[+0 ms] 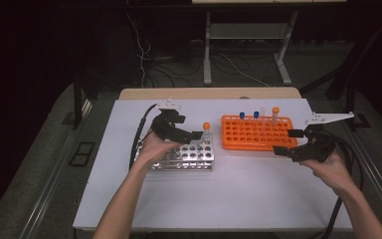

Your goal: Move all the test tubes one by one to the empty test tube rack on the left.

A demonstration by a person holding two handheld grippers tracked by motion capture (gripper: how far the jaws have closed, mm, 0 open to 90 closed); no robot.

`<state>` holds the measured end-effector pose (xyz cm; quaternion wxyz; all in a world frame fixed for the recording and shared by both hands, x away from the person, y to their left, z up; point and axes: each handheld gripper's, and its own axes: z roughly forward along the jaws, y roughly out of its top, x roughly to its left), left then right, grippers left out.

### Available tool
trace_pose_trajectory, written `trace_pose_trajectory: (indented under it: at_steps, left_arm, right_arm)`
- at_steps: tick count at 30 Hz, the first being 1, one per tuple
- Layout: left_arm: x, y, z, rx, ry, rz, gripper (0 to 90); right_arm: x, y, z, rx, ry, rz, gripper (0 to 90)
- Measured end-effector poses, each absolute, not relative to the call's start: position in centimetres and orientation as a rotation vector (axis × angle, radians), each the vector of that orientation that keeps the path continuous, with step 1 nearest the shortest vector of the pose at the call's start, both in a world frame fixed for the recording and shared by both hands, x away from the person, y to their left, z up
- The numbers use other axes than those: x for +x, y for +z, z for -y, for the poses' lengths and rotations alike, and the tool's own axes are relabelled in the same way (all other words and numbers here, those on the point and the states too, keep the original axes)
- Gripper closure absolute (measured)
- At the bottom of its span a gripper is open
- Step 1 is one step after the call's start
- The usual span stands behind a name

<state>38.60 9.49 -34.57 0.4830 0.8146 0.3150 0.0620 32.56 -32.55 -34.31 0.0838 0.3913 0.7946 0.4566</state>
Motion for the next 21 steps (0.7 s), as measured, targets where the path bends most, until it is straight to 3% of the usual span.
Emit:
trace_pose_trajectory:
  at_steps: [21]
  left_arm:
    - [31.8,-35.3,-14.3,1.905,0.204,-0.782,0.0]
  right_arm:
    - [37.5,-35.3,34.3,1.240,1.259,-2.343,0.4]
